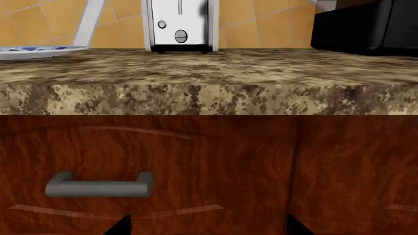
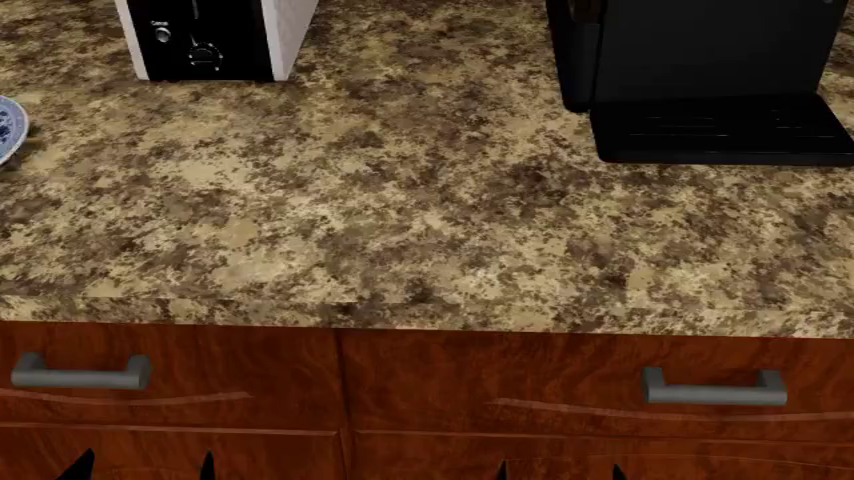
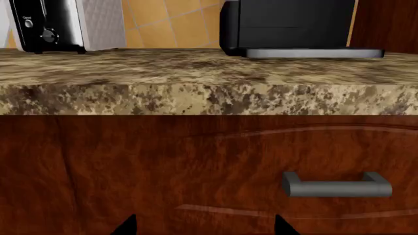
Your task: Place the toasted item on a plate.
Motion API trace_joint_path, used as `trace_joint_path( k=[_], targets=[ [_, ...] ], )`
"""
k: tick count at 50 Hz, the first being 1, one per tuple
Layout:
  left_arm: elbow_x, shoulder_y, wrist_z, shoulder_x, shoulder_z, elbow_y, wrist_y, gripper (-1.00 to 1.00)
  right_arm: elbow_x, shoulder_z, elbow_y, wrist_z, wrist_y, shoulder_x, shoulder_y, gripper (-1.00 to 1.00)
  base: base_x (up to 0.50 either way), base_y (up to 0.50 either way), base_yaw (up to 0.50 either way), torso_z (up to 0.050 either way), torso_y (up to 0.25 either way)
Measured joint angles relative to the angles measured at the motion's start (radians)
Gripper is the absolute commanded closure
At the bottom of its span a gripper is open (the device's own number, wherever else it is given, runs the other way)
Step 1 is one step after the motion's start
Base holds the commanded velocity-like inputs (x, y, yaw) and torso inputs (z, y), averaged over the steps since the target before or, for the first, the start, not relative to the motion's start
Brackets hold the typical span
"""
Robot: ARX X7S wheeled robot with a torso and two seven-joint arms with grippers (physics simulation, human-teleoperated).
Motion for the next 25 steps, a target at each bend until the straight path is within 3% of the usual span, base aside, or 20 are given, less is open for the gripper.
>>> trace_joint_path(
  k=[14, 25],
  targets=[
    [-0.029, -0.002, -0.031, -0.024, 0.028, 0.002, -0.005, -1.0, 0.031, -0.032, 0.005, 0.03, -0.013, 0.023, 0.005, -1.0, 0.0, 0.0, 0.0, 0.0, 0.0],
    [-0.051, 0.0, -0.058, -0.045, 0.051, 0.005, -0.016, -1.0, 0.047, -0.063, 0.002, 0.045, -0.023, 0.05, 0.002, -1.0, 0.0, 0.37, 0.0, 0.0, 0.0]
  ],
)
